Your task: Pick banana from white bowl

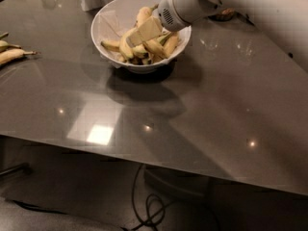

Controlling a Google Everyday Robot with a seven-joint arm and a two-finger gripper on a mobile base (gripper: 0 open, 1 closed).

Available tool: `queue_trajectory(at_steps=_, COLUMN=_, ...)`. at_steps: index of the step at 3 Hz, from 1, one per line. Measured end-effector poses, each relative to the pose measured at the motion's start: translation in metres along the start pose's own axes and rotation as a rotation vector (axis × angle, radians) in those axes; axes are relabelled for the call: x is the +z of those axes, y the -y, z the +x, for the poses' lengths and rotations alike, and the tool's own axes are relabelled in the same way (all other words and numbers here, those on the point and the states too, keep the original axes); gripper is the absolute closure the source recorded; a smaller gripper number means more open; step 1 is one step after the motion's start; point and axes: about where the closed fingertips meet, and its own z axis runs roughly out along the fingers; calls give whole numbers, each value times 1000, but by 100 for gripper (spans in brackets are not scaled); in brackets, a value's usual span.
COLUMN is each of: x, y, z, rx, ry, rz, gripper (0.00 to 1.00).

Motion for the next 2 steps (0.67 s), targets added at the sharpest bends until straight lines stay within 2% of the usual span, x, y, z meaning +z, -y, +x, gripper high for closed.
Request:
queue_trajectory(at_steps=1, x=9, y=8, z=5, rx=21, ry=-8, rz=2, gripper=19)
queue_trajectory(at_steps=2, x=19, y=12, z=-2, rx=26, ry=3, rz=-7, gripper=21)
